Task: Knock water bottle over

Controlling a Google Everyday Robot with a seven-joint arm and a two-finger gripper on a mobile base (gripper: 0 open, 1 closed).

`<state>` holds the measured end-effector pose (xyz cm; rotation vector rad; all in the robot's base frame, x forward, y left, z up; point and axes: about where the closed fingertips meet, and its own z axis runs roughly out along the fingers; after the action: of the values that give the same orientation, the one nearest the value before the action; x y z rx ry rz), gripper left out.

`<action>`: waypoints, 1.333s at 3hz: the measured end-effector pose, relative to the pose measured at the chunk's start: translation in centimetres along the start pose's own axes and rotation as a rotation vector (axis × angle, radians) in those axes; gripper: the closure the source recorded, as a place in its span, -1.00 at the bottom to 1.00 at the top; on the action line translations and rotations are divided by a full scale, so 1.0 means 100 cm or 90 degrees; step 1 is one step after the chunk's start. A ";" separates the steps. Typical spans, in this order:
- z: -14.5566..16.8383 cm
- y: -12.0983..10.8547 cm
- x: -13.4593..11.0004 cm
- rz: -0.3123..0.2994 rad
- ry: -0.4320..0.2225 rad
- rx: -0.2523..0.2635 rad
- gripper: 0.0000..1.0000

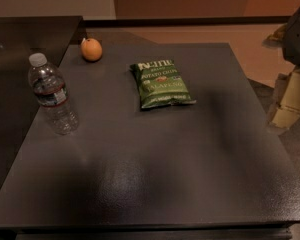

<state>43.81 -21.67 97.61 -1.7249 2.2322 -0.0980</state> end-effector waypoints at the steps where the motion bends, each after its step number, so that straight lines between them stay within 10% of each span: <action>1: 0.000 0.000 0.000 0.000 0.000 0.000 -1.00; 4: 0.051 -0.008 -0.089 -0.070 -0.156 -0.049 -1.00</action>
Offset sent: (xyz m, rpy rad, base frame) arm 0.0245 0.0413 -0.0128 0.1408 -0.0151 0.0764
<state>47.99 -12.72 94.83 -1.7918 1.9895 0.1688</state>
